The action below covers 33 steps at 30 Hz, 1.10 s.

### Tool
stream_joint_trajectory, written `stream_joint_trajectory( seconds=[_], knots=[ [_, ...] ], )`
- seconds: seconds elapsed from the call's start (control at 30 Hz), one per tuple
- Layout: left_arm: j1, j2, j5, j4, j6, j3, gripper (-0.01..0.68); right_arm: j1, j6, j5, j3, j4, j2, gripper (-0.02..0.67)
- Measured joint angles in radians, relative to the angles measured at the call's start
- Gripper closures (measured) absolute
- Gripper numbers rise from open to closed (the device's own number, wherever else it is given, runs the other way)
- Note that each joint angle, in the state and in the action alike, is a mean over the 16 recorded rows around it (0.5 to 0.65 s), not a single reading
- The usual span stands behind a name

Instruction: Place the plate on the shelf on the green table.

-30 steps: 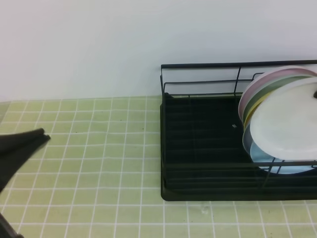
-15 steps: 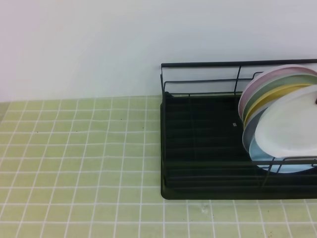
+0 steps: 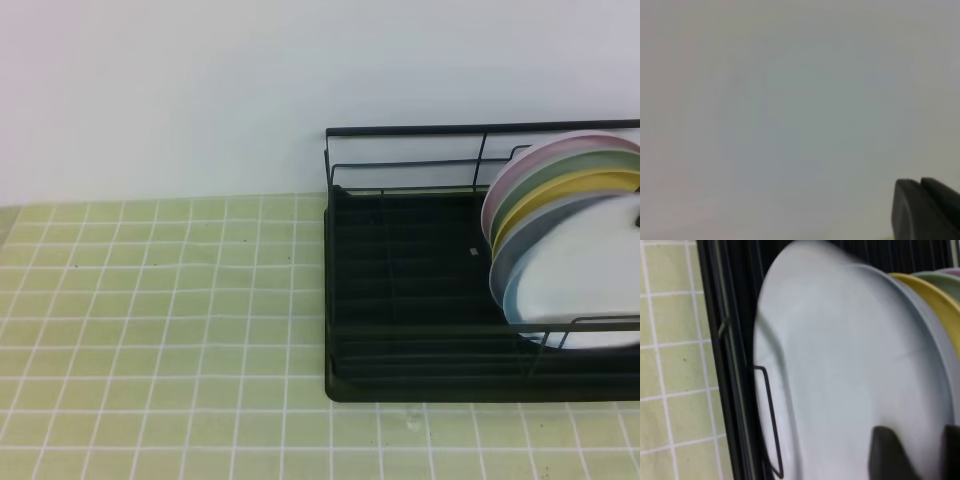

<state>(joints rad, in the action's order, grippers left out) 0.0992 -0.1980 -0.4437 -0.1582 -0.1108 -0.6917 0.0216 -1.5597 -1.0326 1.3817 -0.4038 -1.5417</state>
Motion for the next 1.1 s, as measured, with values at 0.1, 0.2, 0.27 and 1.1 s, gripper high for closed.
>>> stream_joint_trajectory(
  seconds=[0.1,0.2,0.27,1.1],
  knots=[
    [-0.025,0.073,0.018,0.002,0.025,0.079,0.673,0.0,0.005,0.001,0.0,-0.01,0.001,0.34],
    [-0.037,0.133,0.048,0.003,0.054,0.177,0.673,0.0,0.013,-0.001,0.0,-0.023,0.007,0.296],
    [-0.04,0.163,0.077,0.004,0.073,0.248,0.673,0.0,0.02,-0.003,0.0,-0.035,0.016,0.281],
    [-0.105,0.206,0.152,0.111,0.222,0.696,0.673,0.0,0.302,-0.012,0.0,-0.593,0.487,0.652]
  ],
)
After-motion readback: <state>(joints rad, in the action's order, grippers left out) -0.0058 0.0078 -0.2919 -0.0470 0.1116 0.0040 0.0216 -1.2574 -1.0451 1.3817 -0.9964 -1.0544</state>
